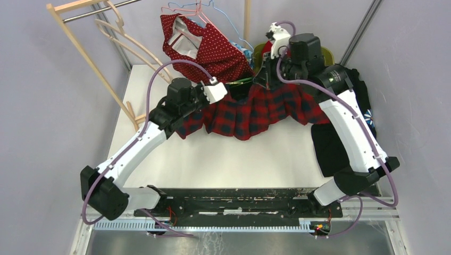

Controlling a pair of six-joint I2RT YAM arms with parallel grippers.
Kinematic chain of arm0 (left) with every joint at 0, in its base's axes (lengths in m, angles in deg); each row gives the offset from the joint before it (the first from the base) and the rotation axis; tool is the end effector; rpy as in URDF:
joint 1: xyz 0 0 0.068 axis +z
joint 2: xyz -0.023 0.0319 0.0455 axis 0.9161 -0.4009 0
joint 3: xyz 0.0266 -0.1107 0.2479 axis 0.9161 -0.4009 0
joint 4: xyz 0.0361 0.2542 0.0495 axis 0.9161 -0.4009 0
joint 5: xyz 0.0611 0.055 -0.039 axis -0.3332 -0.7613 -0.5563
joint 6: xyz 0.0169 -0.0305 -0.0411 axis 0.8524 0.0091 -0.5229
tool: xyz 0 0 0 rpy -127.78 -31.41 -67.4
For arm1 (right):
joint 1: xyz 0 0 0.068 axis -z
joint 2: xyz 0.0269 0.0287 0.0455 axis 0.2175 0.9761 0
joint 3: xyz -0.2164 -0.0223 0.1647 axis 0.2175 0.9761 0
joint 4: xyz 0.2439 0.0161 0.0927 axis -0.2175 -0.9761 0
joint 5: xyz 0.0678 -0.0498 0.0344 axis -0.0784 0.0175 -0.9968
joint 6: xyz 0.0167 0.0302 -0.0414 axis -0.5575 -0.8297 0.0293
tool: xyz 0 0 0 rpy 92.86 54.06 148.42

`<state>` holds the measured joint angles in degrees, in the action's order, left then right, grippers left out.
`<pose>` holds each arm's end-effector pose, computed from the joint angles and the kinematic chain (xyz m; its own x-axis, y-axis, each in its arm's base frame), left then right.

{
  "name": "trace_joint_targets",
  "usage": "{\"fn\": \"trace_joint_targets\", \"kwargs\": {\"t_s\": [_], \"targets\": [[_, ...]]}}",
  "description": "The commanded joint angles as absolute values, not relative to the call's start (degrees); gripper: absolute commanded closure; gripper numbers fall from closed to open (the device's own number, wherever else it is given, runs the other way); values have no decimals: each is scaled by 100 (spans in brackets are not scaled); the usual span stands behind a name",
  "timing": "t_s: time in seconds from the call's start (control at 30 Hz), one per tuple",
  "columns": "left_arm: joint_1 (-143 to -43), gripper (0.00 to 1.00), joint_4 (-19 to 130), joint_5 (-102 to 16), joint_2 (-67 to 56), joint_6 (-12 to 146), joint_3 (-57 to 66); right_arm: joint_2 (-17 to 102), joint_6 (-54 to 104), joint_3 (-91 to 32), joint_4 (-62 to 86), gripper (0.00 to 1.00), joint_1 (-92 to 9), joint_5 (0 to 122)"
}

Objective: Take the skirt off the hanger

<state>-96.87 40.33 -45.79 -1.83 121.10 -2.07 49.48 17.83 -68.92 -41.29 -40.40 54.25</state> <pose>0.2486 -0.1502 0.3598 0.1783 0.6785 -0.7127 0.6233 0.4825 0.6153 0.2600 0.1471 0.4945 -0.5372 -0.0226 -0.8432 -0.5361 0.7809 0.3206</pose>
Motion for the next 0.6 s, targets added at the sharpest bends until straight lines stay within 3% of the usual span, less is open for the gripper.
{"fn": "trace_joint_targets", "kwargs": {"t_s": [0.0, 0.3, 0.47, 0.57], "targets": [[-9673, 97, 5141, -4832, -715, 11554, 445, 4940, 1755, -7178, -3952, 99, -4767, 4684], [-9912, 97, 5524, -4678, -1483, 11393, 1011, 5632, 2014, -8204, -4231, 99, -5142, 4304], [-9916, 97, 5447, -4939, -1542, 11527, 1144, 5497, 2278, -7724, -4407, 99, -5207, 4231], [-9915, 97, 5337, -5100, -1364, 11668, 1137, 5217, 2665, -7589, -4489, 99, -5210, 4998]]}}
